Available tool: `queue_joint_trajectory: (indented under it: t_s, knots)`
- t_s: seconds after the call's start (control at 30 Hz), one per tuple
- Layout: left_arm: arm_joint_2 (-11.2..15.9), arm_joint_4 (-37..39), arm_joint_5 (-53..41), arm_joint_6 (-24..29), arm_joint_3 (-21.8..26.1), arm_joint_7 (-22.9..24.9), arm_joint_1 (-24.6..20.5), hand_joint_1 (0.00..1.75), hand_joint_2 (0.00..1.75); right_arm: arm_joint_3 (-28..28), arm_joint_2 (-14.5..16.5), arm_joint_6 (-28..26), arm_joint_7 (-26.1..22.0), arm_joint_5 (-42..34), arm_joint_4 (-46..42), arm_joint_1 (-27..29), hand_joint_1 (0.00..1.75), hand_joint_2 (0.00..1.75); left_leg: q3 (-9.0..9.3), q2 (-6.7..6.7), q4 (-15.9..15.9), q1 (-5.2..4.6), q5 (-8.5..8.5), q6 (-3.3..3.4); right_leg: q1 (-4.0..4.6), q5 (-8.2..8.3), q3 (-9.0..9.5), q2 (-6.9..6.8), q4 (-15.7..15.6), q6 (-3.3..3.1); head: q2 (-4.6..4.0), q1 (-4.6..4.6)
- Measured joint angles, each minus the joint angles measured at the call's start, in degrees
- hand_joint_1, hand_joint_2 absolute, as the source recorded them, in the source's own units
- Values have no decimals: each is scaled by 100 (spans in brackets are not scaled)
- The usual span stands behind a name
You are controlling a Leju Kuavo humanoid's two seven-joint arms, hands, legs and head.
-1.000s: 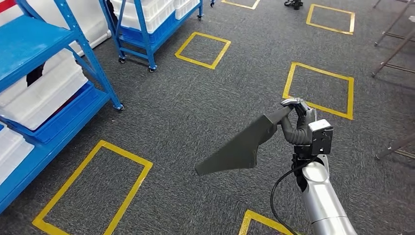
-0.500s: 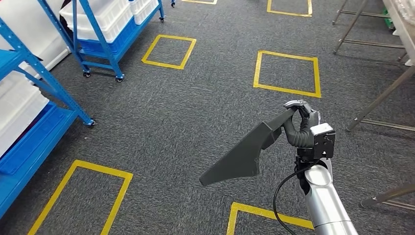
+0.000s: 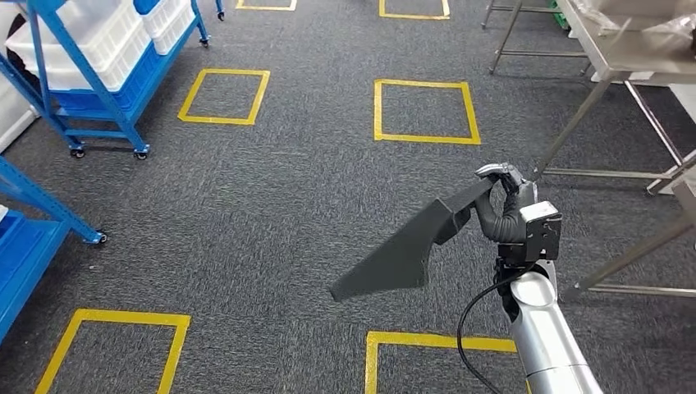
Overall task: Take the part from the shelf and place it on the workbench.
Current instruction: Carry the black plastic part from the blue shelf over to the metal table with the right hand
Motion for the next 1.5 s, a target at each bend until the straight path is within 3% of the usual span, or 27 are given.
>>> queue_joint_trajectory:
  t_s: [0.07, 0.1, 0.17, 0.23, 0.33, 0.4, 0.47, 0.53, 0.57, 0.6, 0.63, 0.7, 0.77, 0.83, 0.87, 0.93, 0.97, 1.03, 1.07, 1.1, 1.17, 1.2, 1.27, 1.33, 1.37, 1.43, 1.5]
  knots:
    - [3, 0, -1, -14, -4, 8, 4, 0, 175, 1, -28, -26, 4, 16, 46, -13, 175, 175, -1, 153, 6, 12, -17, -23, -82, 20, -107, -62, 213, 73, 0, 1]
    - [4, 0, -1, -18, -5, 7, 2, 0, 175, 2, -47, -41, 9, 33, 71, -23, 175, 175, 1, 227, 16, 25, -31, -46, -121, 174, 11, -107, -10, 112, 0, 1]
    - [13, 0, -1, -23, -8, -1, -5, 0, 175, 2, -75, -68, 27, 68, 127, -70, 175, 175, 9, 352, 57, 35, -76, -119, -150, 470, 406, -346, -762, 179, 0, 1]
    - [34, 0, 0, -22, -9, -7, -12, 0, 175, 3, -87, -93, 44, 113, 225, -146, 175, 175, 32, 468, 94, 18, -128, -214, -119, 559, 610, -502, -1169, 136, 0, 0]
    - [41, -1, 2, -14, -11, -9, -40, 0, 175, 5, -114, -145, 51, 210, 412, -257, 175, 175, 100, 608, 85, 29, -181, -339, -88, 545, 601, -333, -1170, -23, 0, -1]
    - [32, -3, 3, -10, -12, -9, -60, 0, 175, 7, -128, -184, 46, 258, 509, -362, 175, 175, 31, 412, 297, 66, -349, -377, -87, 556, 612, -197, -1184, -112, 0, -2]
    - [27, -4, 8, -8, -14, -9, -55, 0, 175, 7, -132, -218, 43, 278, 588, -487, 175, 175, -288, 88, 981, 68, -700, -355, -57, 557, 619, -60, -1188, -187, 0, -2]
    - [26, -4, 15, -8, -15, -8, -26, 0, 175, 8, -134, -245, 45, 284, 673, -564, 175, 175, -679, -32, 1708, 38, -929, -304, 1, 553, 626, 101, -1187, -237, 0, -3]
    - [26, -4, 18, -8, -16, -6, -13, 0, 175, 8, -142, -257, 45, 287, 710, -581, 175, 175, -771, -53, 1818, 18, -881, -264, 29, 551, 634, 191, -1186, -250, 0, -2]
    - [26, -4, 19, -8, -17, -4, -7, 0, 175, 7, -151, -268, 46, 291, 743, -594, 175, 175, -761, -76, 1698, -7, -725, -214, 53, 551, 644, 284, -1186, -256, 0, -2]
    - [27, -4, 19, -8, -18, -3, -5, 0, 175, 7, -161, -276, 46, 294, 773, -611, 175, 175, -656, -136, 1373, -41, -488, -152, 68, 550, 652, 375, -1186, -259, 0, -2]
    - [41, -3, 20, -8, -20, -3, -2, 0, 175, 8, -172, -285, 46, 297, 820, -653, 175, 175, -370, -418, 609, -88, -106, -30, 67, 552, 656, 530, -1183, -253, 0, -1]
    - [62, -1, 22, -7, -21, -2, -3, 0, 175, 8, -181, -292, 46, 297, 866, -677, 175, 175, -206, -608, 241, -110, -13, 20, 34, 562, 637, 658, -1184, -221, 0, -1]
    - [68, -1, 25, -1, -24, 2, -16, 0, 175, 6, -217, -320, 44, 304, 905, -689, 175, 175, -137, -505, 131, -97, -2, 31, 3, 579, 617, 796, -1200, -154, 0, -3]
    - [62, -1, 25, 4, -27, 5, -26, 0, 175, 5, -241, -346, 40, 315, 915, -701, 175, 175, -95, -433, 53, -86, 24, 44, 11, 561, 606, 749, -1184, -122, 0, -2]
    - [53, -1, 16, 20, -36, 9, -26, 0, 175, 1, -283, -411, 39, 353, 933, -782, 175, 175, -2, -263, -112, -62, 84, 70, 35, 359, 468, 408, -891, -62, 0, -1]
    - [50, -1, 11, 25, -41, 10, -21, 0, 175, -2, -299, -447, 44, 378, 945, -840, 175, 175, 25, -186, -145, -77, 91, 75, 31, 198, 325, 187, -600, -34, 0, 2]
    - [49, -1, 4, 28, -56, 8, -4, 0, 175, -14, -335, -500, 85, 440, 979, -954, 175, 175, 42, -12, -152, -68, 73, 61, -23, -45, -4, 0, 29, 33, 0, 3]
    - [48, -1, 3, 26, -66, 4, -2, 0, 175, -25, -362, -510, 115, 469, 998, -1004, 175, 175, 48, 73, -140, -53, 53, 42, -57, -28, -81, -32, 153, 74, 0, 3]
    - [44, -2, 2, 23, -79, 0, -2, 0, 175, -40, -398, -515, 147, 493, 1019, -1064, 175, 175, 53, 157, -118, -31, 27, 18, -93, 93, -55, -63, 74, 121, 0, 3]
    - [36, -2, 0, 17, -103, -7, -9, 0, 175, -74, -476, -525, 196, 524, 1056, -1215, 175, 175, 61, 309, -35, 14, -52, -52, -146, 469, 257, -230, -591, 218, 0, 3]
    - [39, -1, -1, 16, -111, -9, -12, 0, 175, -86, -508, -536, 210, 541, 1073, -1302, 175, 175, 61, 375, 23, 18, -102, -100, -146, 601, 415, -332, -925, 224, 1, 2]
    - [51, 0, -1, 21, -122, -8, -15, 0, 175, -96, -557, -574, 226, 585, 1108, -1445, 175, 175, 70, 484, 90, 4, -177, -190, -113, 653, 549, -413, -1222, 151, 1, 0]
    - [50, -1, -1, 26, -134, -1, -27, 0, 175, -101, -604, -619, 250, 646, 1146, -1540, 175, 175, 108, 589, 86, 5, -207, -256, -91, 645, 533, -277, -1202, 33, 0, -2]
    - [44, -2, 0, 31, -138, 3, -36, 0, 175, -102, -629, -644, 271, 692, 1161, -1594, 175, 175, 124, 577, 107, 20, -243, -288, -94, 645, 536, -217, -1207, -8, 0, -3]
    - [32, -5, 4, 40, -142, 4, -47, 0, 175, -102, -663, -696, 341, 795, 1188, -1777, 175, 175, -1, 340, 427, 48, -459, -326, -109, 650, 553, -95, -1218, -88, 0, -4]
    - [30, -7, 16, 46, -142, 2, -32, 0, 175, -101, -670, -733, 430, 880, 1218, -1980, 175, 175, -387, 45, 1206, 53, -816, -326, -98, 651, 558, 32, -1219, -141, 1, -4]
